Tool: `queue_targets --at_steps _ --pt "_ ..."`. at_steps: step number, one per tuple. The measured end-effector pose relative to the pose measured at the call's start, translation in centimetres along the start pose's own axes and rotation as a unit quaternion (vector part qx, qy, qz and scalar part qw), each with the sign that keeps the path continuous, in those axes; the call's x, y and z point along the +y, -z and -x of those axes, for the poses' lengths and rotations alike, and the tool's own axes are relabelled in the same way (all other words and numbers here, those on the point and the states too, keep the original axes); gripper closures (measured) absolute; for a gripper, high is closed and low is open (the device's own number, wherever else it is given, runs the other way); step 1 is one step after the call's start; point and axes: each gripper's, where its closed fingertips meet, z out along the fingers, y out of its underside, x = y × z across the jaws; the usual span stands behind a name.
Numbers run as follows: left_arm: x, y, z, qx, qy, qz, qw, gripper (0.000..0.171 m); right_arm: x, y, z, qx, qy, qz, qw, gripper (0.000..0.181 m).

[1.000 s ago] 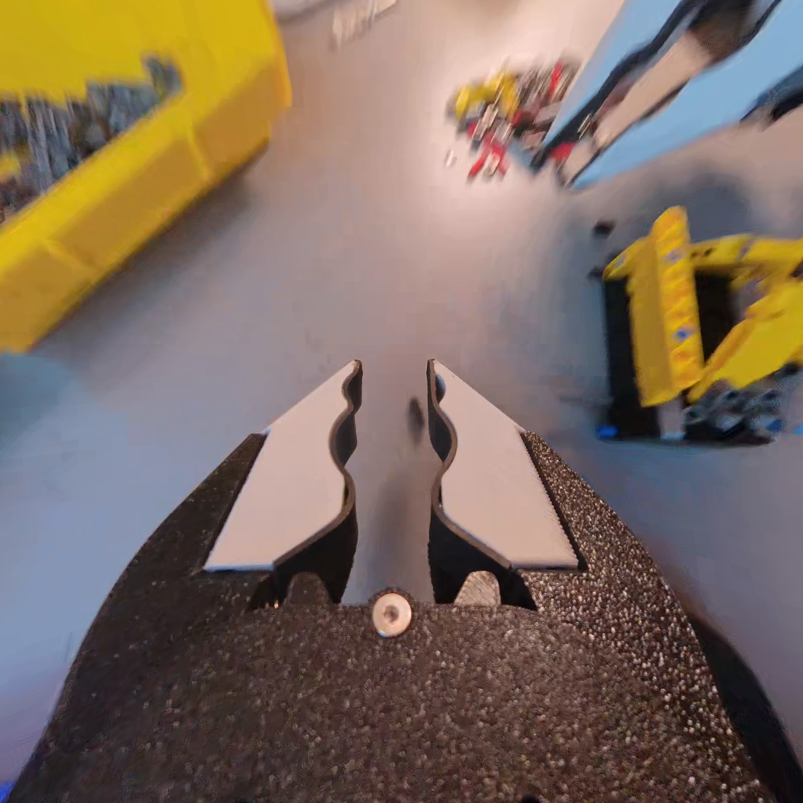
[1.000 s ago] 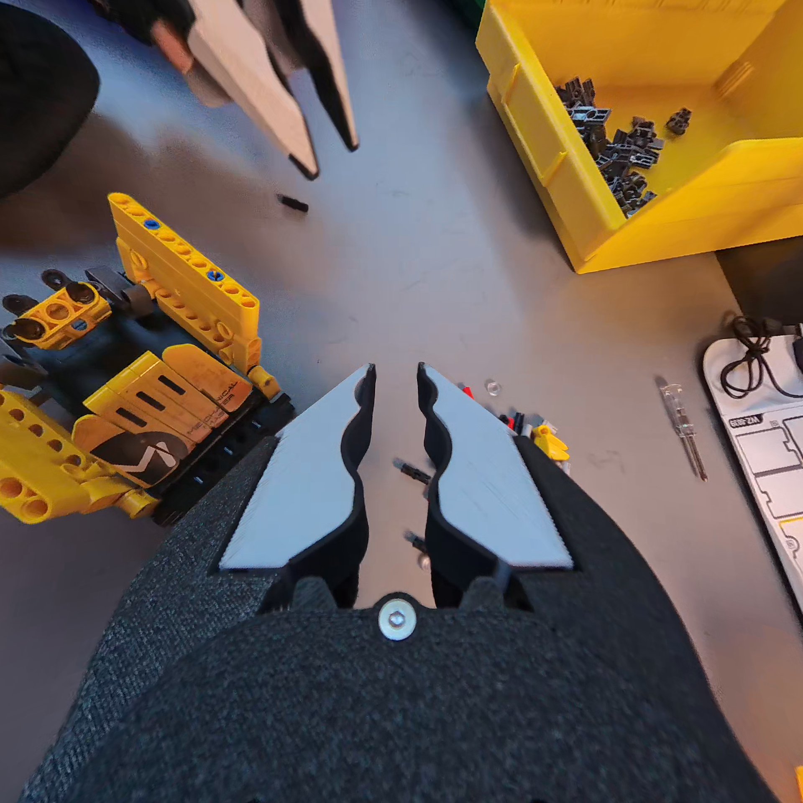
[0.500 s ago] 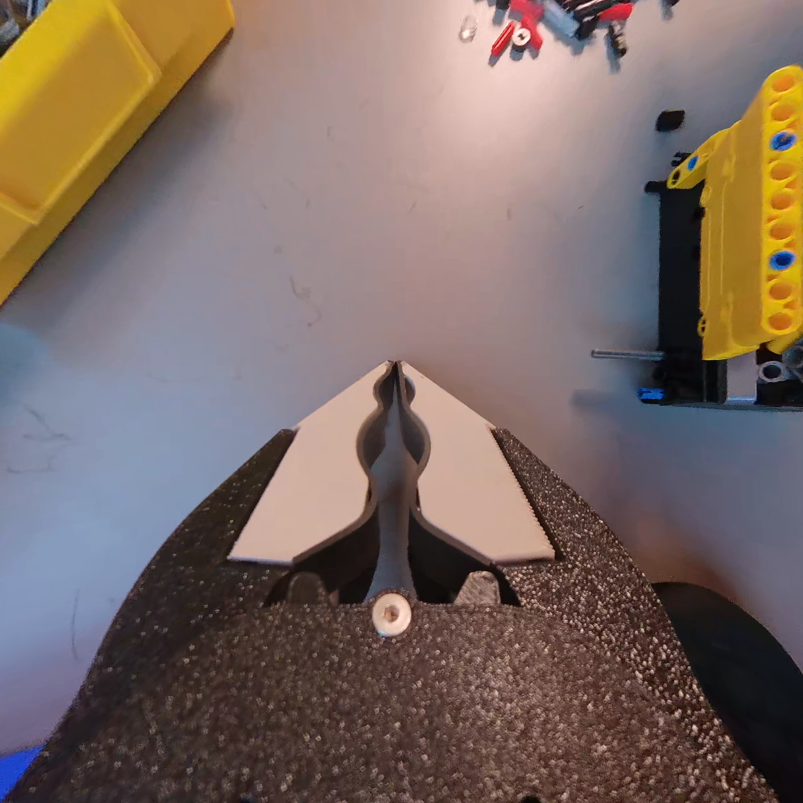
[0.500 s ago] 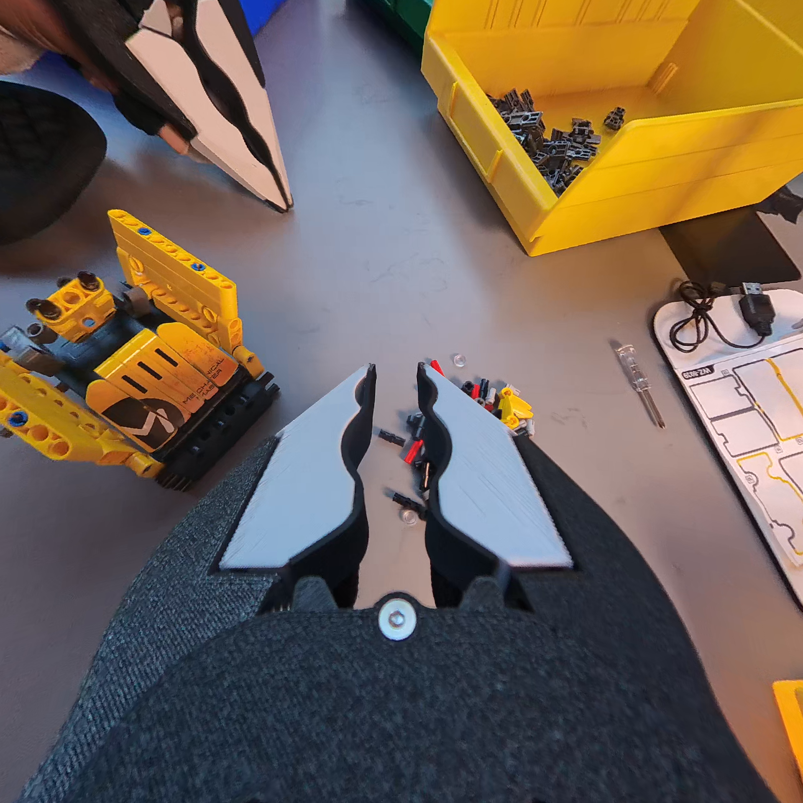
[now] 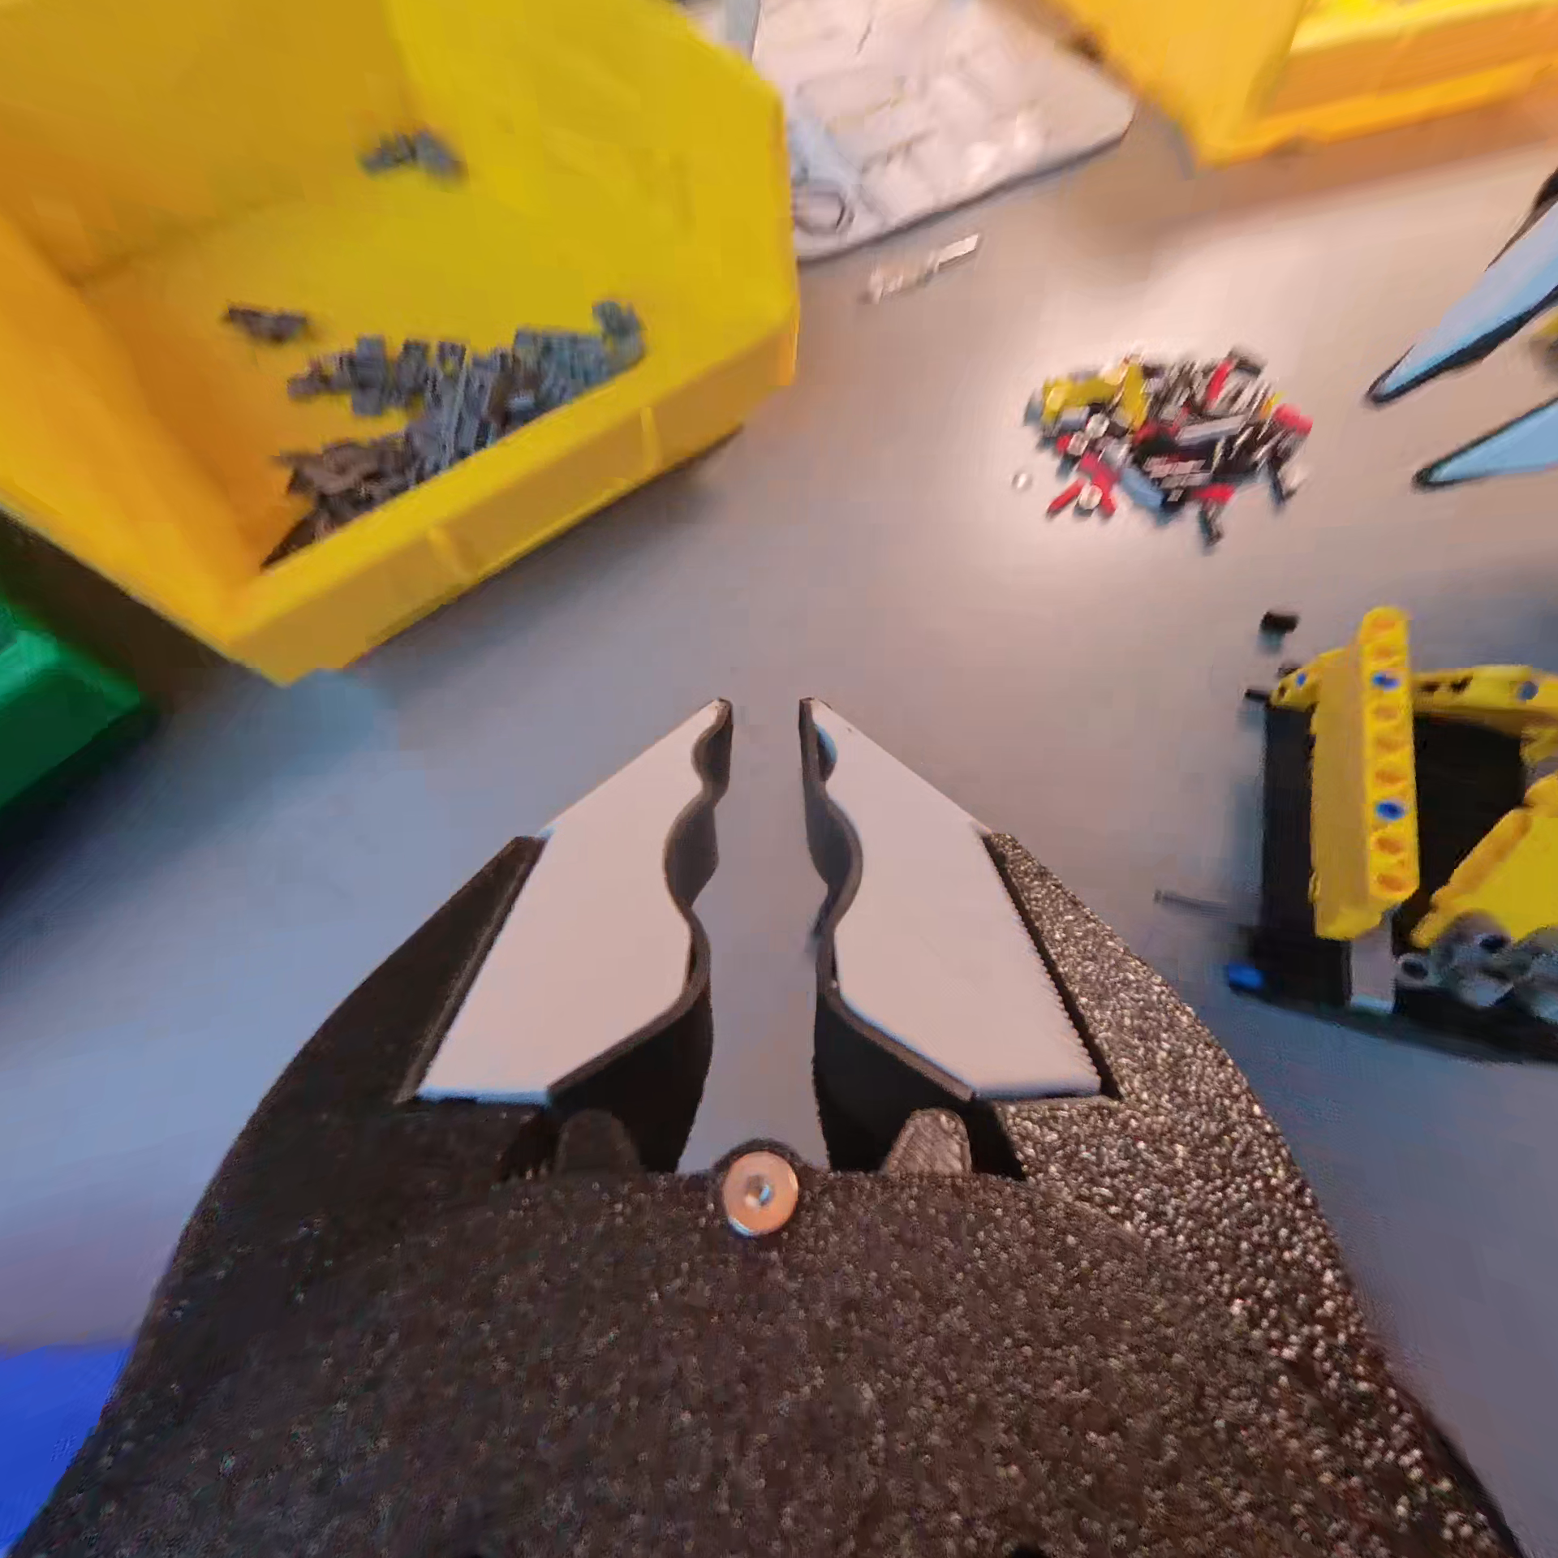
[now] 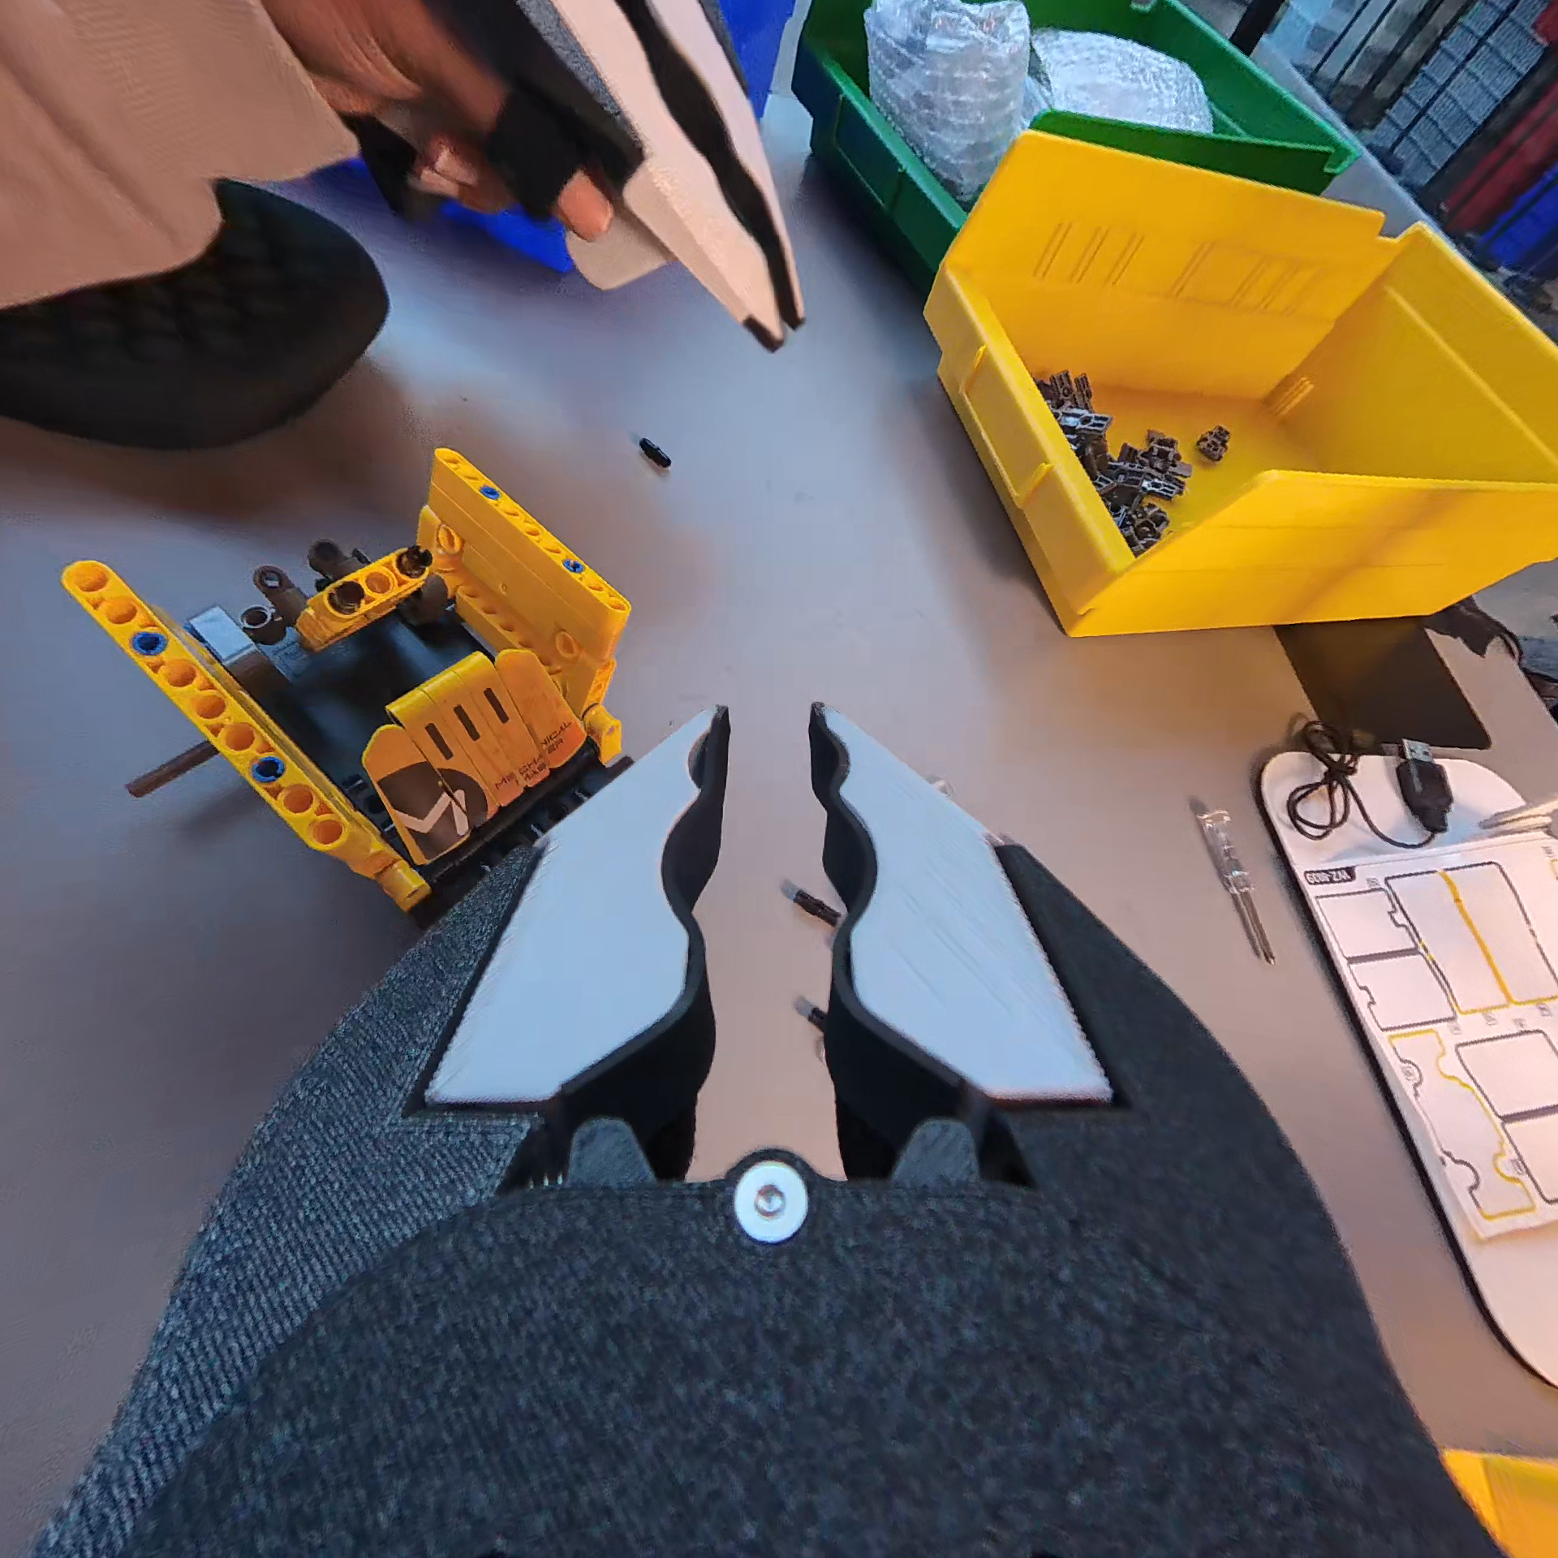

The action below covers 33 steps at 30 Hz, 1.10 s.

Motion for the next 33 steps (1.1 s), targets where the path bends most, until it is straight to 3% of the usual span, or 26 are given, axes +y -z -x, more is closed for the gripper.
queue_targets --at_steps 2,5,12,14,17,19,22,27,33 --pt "2.5 0.1 -0.1 0.014 0.007 0.058 0.998 0.144 0.1 0.1 -0.2 -0.001 -0.007 -0.001 1.000 0.163" --pt "5.6 0.0 -1.0 0.037 -0.016 0.129 0.991 0.142 0.1 0.4 -0.7 0.005 -0.009 0.000 1.000 0.163" --pt "7.4 -0.3 -2.2 0.070 -0.059 0.173 0.981 0.168 0.3 1.7 -2.4 0.023 -0.031 -0.010 0.999 0.163" --pt "6.3 -0.8 -2.4 0.067 -0.077 0.148 0.984 0.168 0.0 1.8 -2.4 0.020 -0.037 -0.018 0.999 0.163" --pt "1.2 -0.8 -5.5 0.120 -0.098 0.020 0.988 0.168 -0.8 1.7 -1.5 0.002 -0.032 -0.040 0.999 0.163" --pt "-2.1 -0.2 -8.3 0.147 -0.146 -0.068 0.976 0.168 -1.7 1.6 -0.5 -0.013 -0.017 -0.063 0.998 0.163" --pt "-4.8 -0.2 -12.1 0.157 -0.216 -0.135 0.954 0.168 -3.4 1.7 1.6 -0.064 -0.035 -0.106 0.992 0.163" --pt "-5.5 -0.5 -16.1 0.178 -0.278 -0.162 0.930 0.168 -3.6 1.7 2.2 -0.080 -0.042 -0.106 0.990 0.163" --pt "-5.6 -0.6 -16.8 0.172 -0.296 -0.166 0.925 0.169 -3.5 1.7 2.7 -0.097 -0.041 -0.103 0.989 0.174"
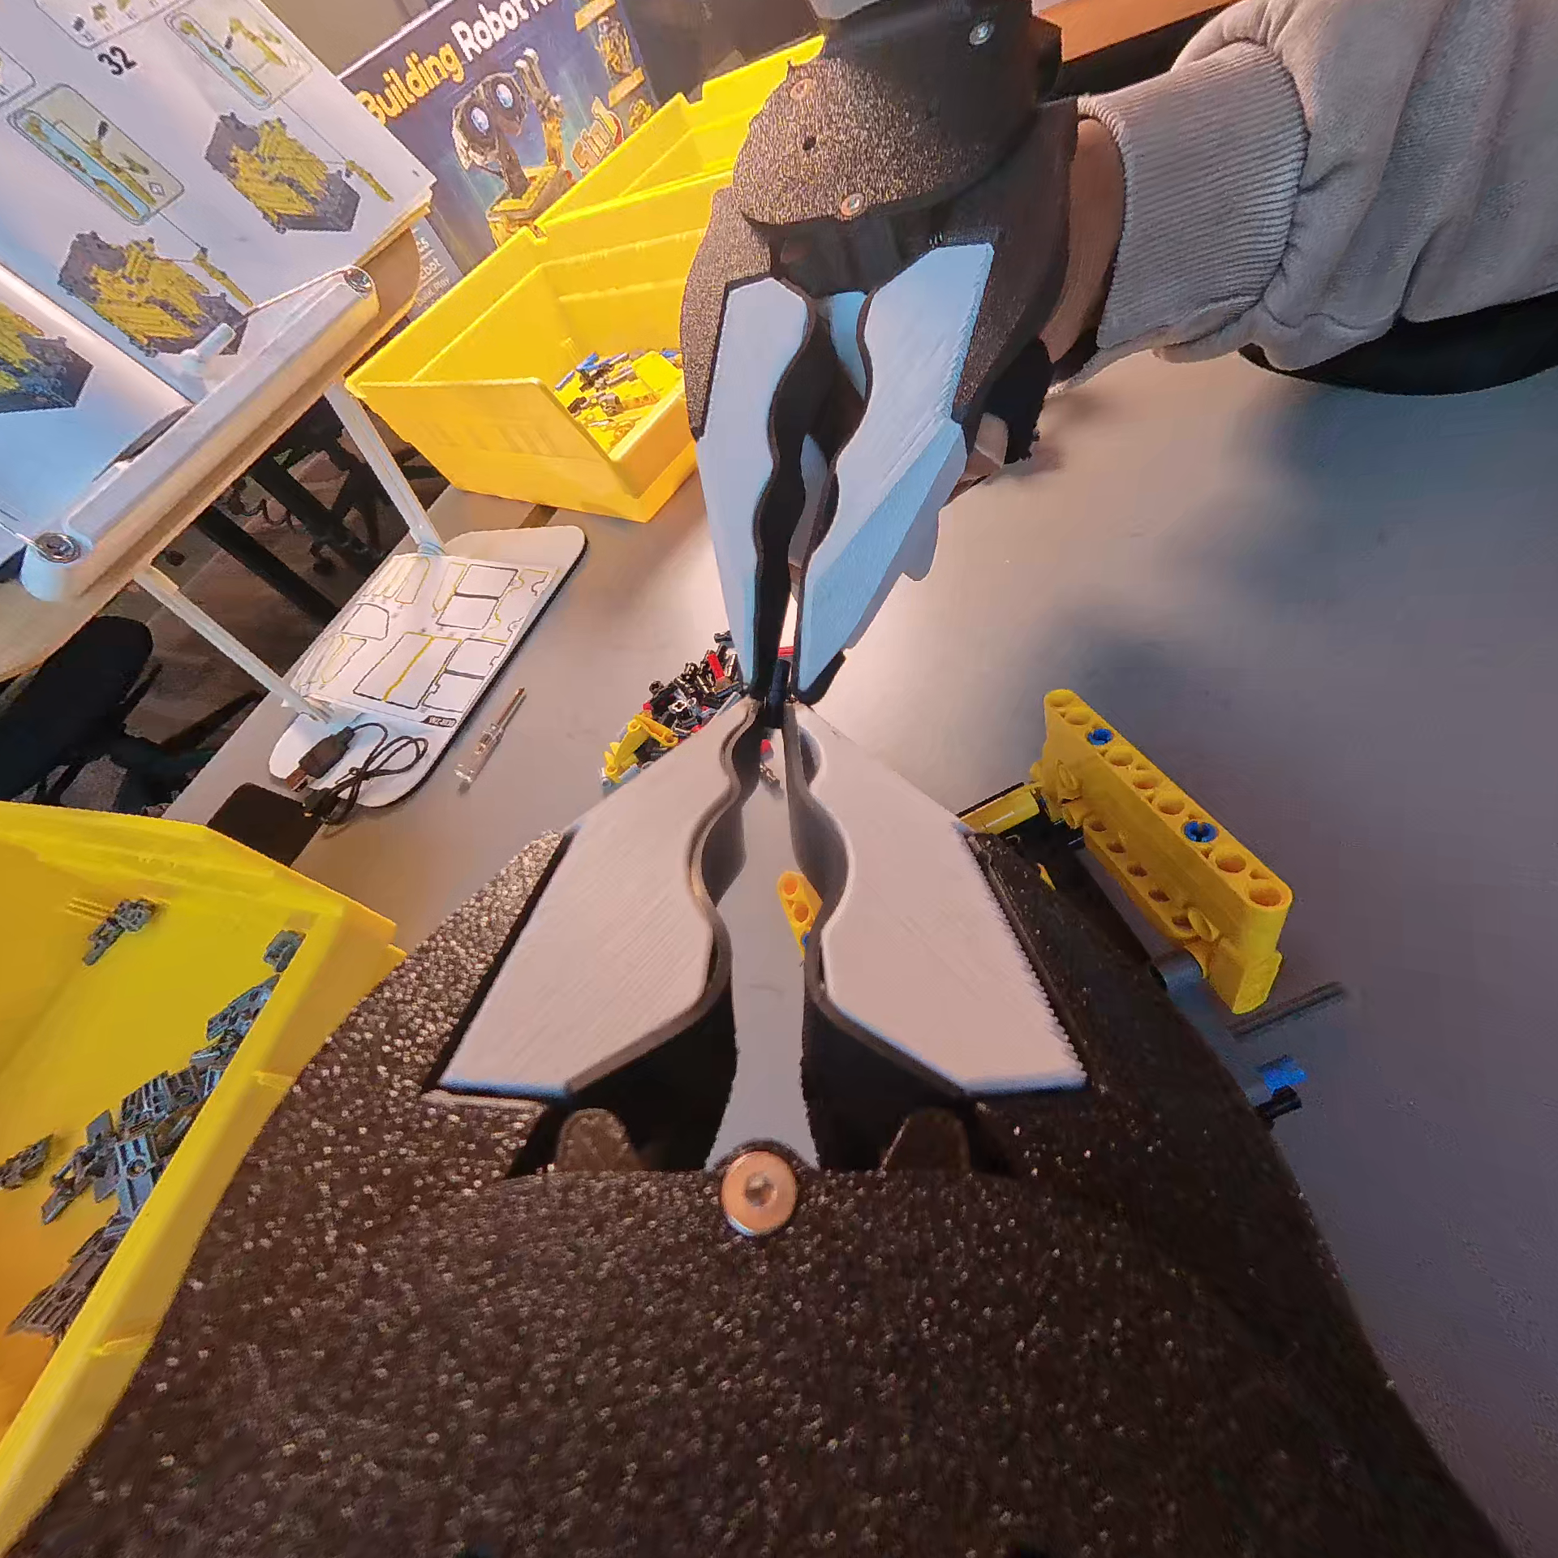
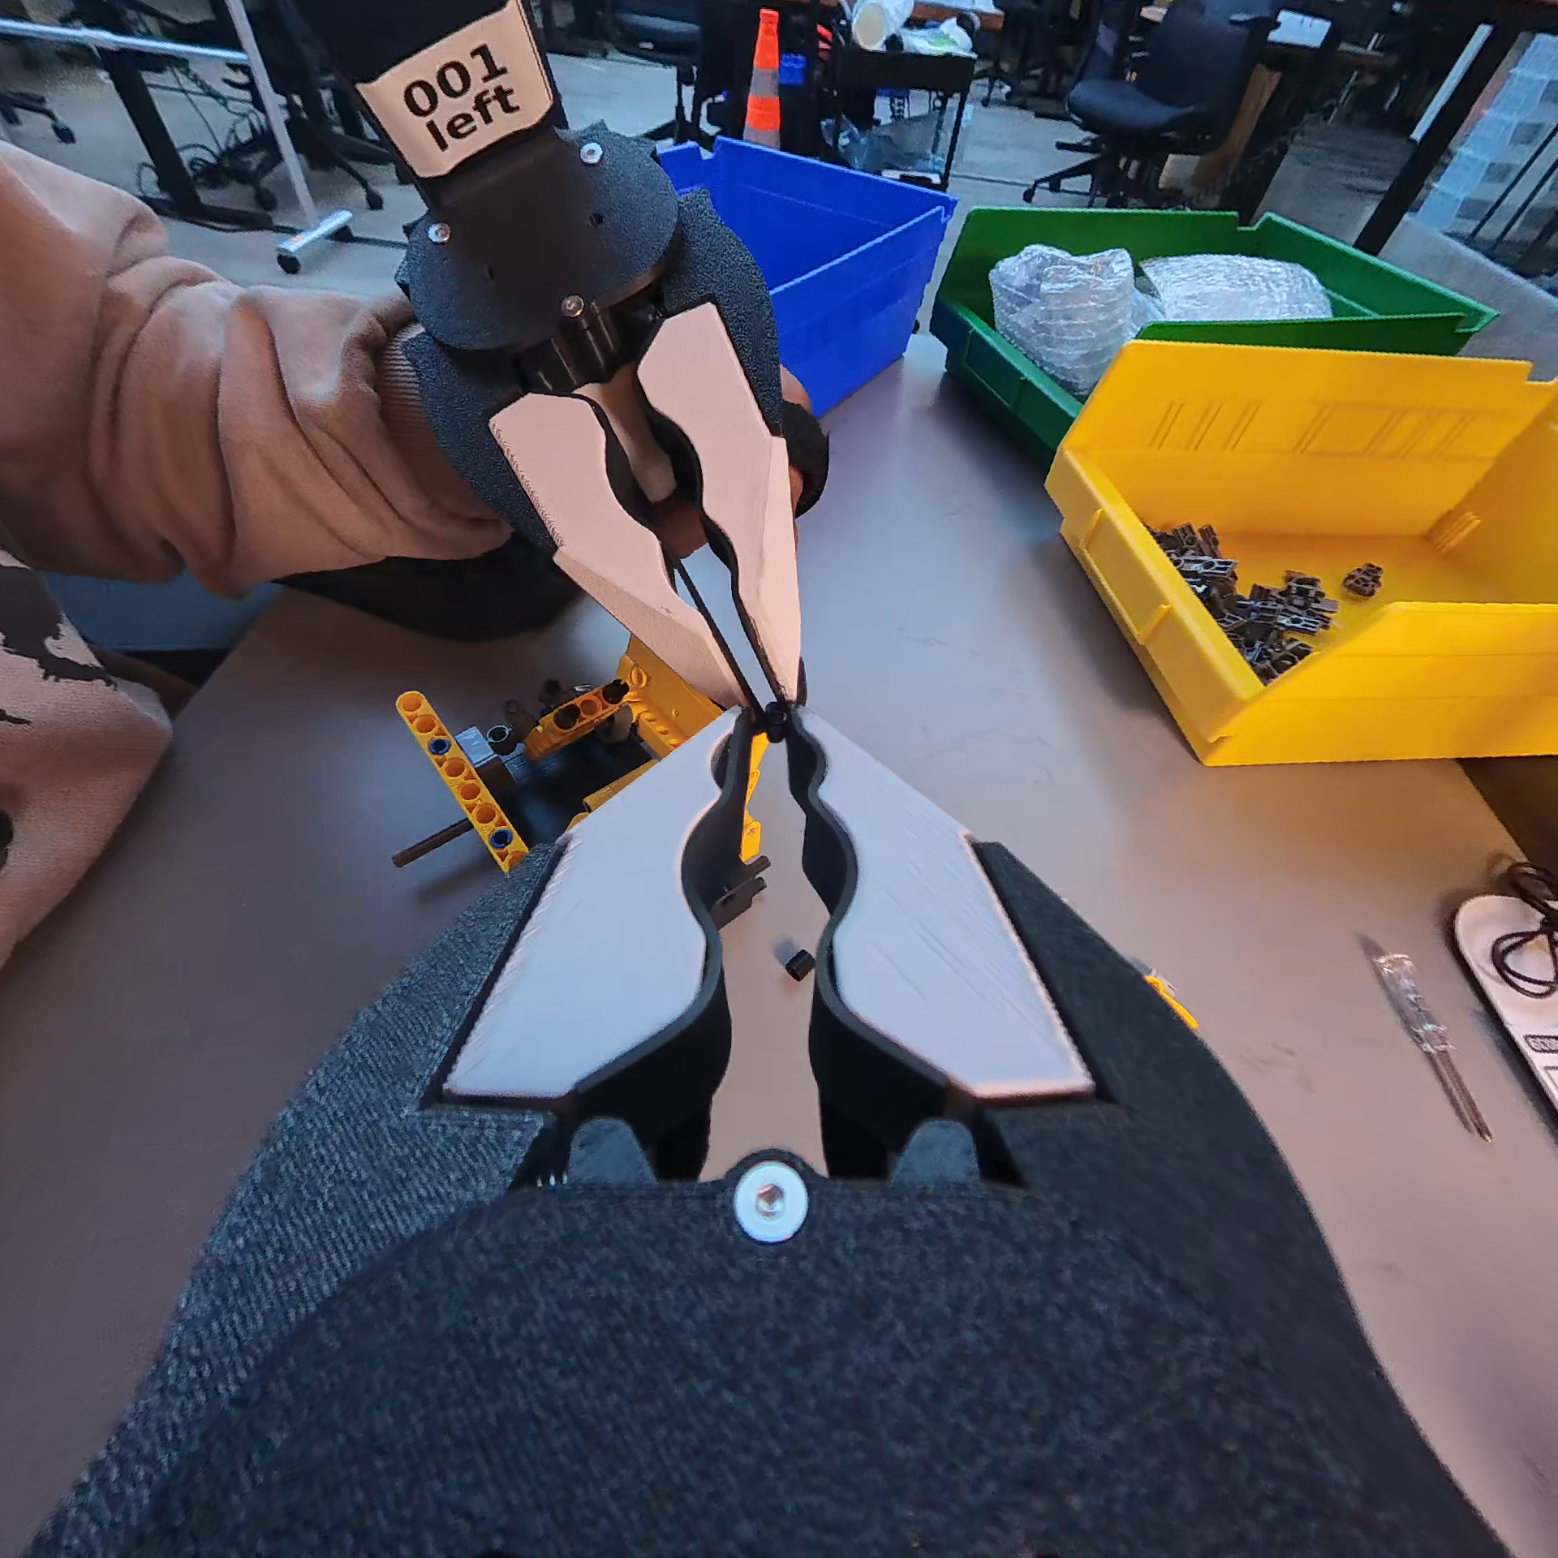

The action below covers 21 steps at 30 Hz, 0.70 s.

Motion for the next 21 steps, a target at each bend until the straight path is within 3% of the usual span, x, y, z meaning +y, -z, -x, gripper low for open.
queue_targets --at_steps 3,5,8,10,13,18,21 --pt "-0.2 0.1 0.3 -0.007 0.014 -0.016 1.000 0.170 -0.1 0.3 -0.4 -0.001 -0.006 -0.005 1.000 0.178" --pt "-0.1 0.5 1.4 -0.025 0.048 -0.033 0.998 0.158 0.9 0.8 -2.6 0.044 -0.017 0.016 0.999 0.178" --pt "-0.2 1.5 3.3 -0.033 0.150 -0.089 0.984 0.152 5.7 2.8 -8.5 0.171 -0.023 0.100 0.980 0.178" --pt "0.1 2.0 4.2 -0.034 0.200 -0.113 0.973 0.147 9.1 3.8 -10.4 0.207 -0.020 0.156 0.966 0.177" --pt "1.0 2.2 4.7 -0.042 0.223 -0.115 0.967 0.146 10.7 3.6 -10.7 0.205 -0.034 0.168 0.964 0.175" --pt "1.4 2.2 4.6 -0.047 0.223 -0.111 0.967 0.145 10.1 3.4 -10.4 0.206 -0.015 0.169 0.964 0.165" --pt "1.7 2.1 4.4 -0.043 0.225 -0.104 0.968 0.144 8.2 2.1 -6.8 0.115 0.007 0.136 0.984 0.164"
